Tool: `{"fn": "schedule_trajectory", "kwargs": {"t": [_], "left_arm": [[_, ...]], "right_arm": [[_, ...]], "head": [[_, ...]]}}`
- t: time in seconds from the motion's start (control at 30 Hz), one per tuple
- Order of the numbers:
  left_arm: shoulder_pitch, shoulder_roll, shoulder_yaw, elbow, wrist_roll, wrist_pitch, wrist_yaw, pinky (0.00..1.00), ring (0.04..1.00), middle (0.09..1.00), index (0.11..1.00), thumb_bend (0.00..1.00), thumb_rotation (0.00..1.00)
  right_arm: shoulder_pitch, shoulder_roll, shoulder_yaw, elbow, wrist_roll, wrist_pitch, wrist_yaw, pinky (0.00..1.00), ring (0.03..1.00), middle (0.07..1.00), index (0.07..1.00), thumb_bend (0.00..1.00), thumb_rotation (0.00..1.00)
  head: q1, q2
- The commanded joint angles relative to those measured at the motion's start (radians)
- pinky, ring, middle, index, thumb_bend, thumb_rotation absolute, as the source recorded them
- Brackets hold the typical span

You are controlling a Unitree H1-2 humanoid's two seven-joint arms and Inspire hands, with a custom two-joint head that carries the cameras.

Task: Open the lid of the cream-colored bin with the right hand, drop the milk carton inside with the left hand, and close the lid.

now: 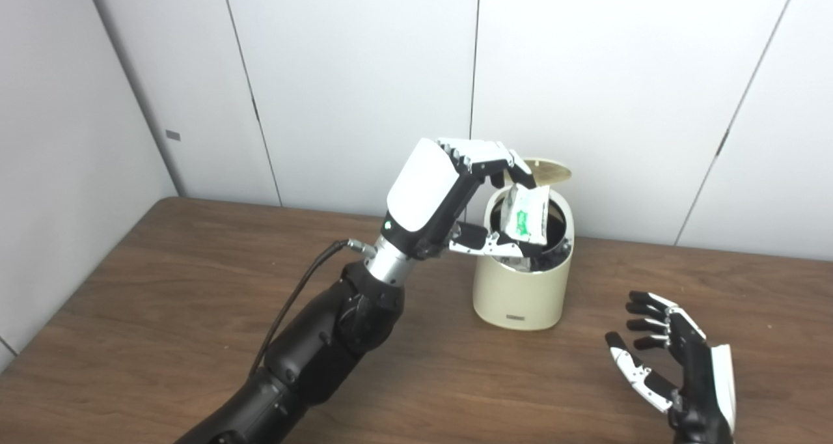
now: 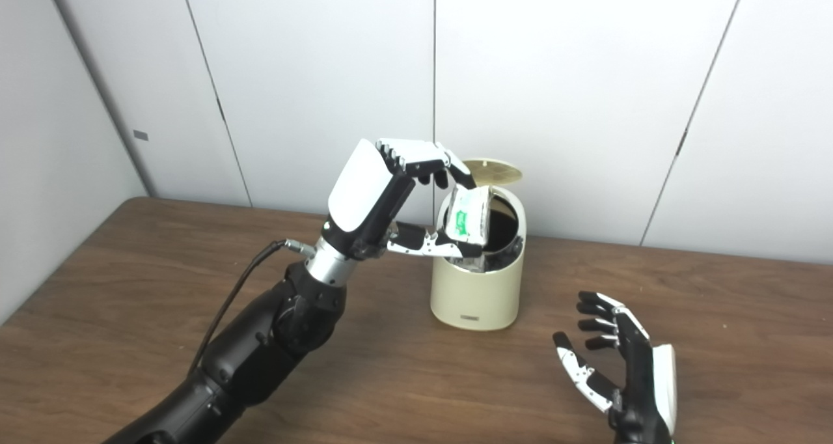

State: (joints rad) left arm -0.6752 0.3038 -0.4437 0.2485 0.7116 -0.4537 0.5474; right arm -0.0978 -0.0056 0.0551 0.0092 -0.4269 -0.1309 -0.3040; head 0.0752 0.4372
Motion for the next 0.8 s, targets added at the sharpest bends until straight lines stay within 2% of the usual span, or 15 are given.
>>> {"fn": "schedule_trajectory", "kwargs": {"t": [0.0, 0.13, 0.23, 0.4, 0.53, 0.6, 0.77], "left_arm": [[-0.065, 0.018, 0.001, -0.011, 0.008, -0.016, 0.057, 0.33, 0.420, 0.504, 0.492, 0.50, 0.00], [-0.079, 0.024, -0.014, 0.012, 0.012, -0.016, 0.066, 0.32, 0.426, 0.501, 0.492, 0.50, 0.00], [-0.100, 0.029, -0.030, 0.033, 0.030, -0.016, 0.100, 0.33, 0.437, 0.495, 0.485, 0.50, 0.00], [-0.127, 0.044, -0.074, 0.068, 0.001, -0.016, 0.143, 0.35, 0.456, 0.487, 0.474, 0.50, 0.00], [-0.112, 0.039, -0.087, 0.054, -0.042, -0.016, 0.138, 0.35, 0.454, 0.490, 0.473, 0.50, 0.00], [-0.109, 0.038, -0.092, 0.056, -0.049, -0.016, 0.141, 0.35, 0.455, 0.485, 0.481, 0.50, 0.00], [-0.089, 0.028, -0.089, 0.059, -0.083, -0.016, 0.131, 0.36, 0.464, 0.482, 0.475, 0.50, 0.00]], "right_arm": [[0.025, 0.028, 0.017, 0.011, -0.013, -0.015, -0.013, 0.50, 0.629, 0.687, 0.702, 0.24, 0.11], [0.026, 0.029, 0.020, 0.018, -0.021, -0.023, -0.023, 0.53, 0.647, 0.697, 0.705, 0.24, 0.08], [0.021, 0.026, 0.023, 0.032, -0.026, -0.044, -0.034, 0.52, 0.648, 0.694, 0.704, 0.24, 0.05], [0.022, 0.029, 0.022, 0.035, -0.019, -0.043, -0.040, 0.49, 0.626, 0.681, 0.701, 0.24, 0.09], [0.028, 0.036, 0.020, 0.022, -0.007, -0.039, -0.038, 0.45, 0.580, 0.660, 0.694, 0.25, 0.11], [0.030, 0.035, 0.022, 0.018, -0.007, -0.037, -0.036, 0.51, 0.629, 0.682, 0.697, 0.25, 0.12], [0.033, 0.033, 0.025, 0.014, -0.024, -0.039, -0.043, 0.50, 0.632, 0.684, 0.698, 0.24, 0.13]], "head": [[-0.002, 0.000], [-0.005, -0.001], [-0.010, -0.003], [-0.019, -0.002], [-0.027, -0.001], [-0.030, 0.000], [-0.036, 0.005]]}}
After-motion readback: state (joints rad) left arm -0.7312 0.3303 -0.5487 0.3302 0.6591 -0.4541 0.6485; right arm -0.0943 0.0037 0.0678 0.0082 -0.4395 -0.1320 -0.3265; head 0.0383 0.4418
